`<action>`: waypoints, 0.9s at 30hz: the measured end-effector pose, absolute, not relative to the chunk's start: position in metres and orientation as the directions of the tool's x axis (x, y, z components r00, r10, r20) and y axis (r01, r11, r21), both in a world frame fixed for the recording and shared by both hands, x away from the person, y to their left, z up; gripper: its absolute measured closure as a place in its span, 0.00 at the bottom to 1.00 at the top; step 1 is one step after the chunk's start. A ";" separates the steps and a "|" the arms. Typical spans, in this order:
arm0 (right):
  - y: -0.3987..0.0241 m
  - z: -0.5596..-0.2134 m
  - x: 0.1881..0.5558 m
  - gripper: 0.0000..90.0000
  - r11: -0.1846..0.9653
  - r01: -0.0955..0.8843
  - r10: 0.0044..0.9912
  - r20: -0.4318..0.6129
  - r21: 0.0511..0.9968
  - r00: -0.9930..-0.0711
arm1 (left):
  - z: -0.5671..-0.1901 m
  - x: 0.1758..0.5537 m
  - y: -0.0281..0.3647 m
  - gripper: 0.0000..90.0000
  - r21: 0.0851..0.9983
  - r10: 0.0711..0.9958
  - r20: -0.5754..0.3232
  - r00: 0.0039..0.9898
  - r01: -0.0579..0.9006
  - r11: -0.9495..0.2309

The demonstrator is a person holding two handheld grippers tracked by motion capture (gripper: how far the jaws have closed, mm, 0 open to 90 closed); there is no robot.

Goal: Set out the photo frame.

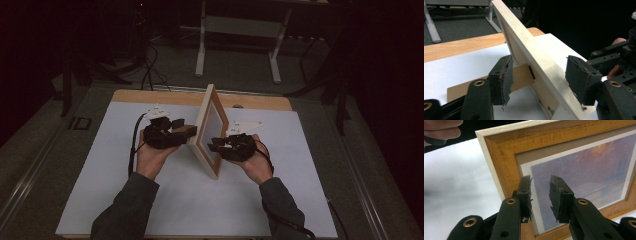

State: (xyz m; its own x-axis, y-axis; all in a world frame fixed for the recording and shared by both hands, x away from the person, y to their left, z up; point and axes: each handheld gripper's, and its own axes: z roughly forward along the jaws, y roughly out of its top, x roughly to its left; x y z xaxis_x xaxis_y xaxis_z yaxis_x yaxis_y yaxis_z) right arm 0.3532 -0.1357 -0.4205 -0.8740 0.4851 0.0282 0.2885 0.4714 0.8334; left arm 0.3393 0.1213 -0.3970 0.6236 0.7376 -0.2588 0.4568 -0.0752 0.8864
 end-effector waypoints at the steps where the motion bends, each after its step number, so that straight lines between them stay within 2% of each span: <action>1: -0.136 -0.421 0.353 0.78 0.471 0.289 0.486 0.028 0.833 -0.873 | -0.396 0.338 0.119 0.43 0.887 0.736 -0.254 0.627 0.455 -0.081; 8: -0.138 -0.421 0.353 0.77 0.473 0.291 0.489 0.027 0.832 -0.872 | -0.395 0.335 0.113 0.39 0.888 0.735 -0.238 0.635 0.448 -0.100; 15: -0.141 -0.423 0.354 0.77 0.470 0.297 0.495 0.030 0.831 -0.868 | -0.398 0.331 0.101 0.38 0.886 0.736 -0.197 0.648 0.439 -0.150; 27: -0.149 -0.422 0.355 0.76 0.454 0.307 0.510 0.039 0.837 -0.859 | -0.407 0.329 0.093 0.39 0.875 0.744 -0.200 0.637 0.458 -0.157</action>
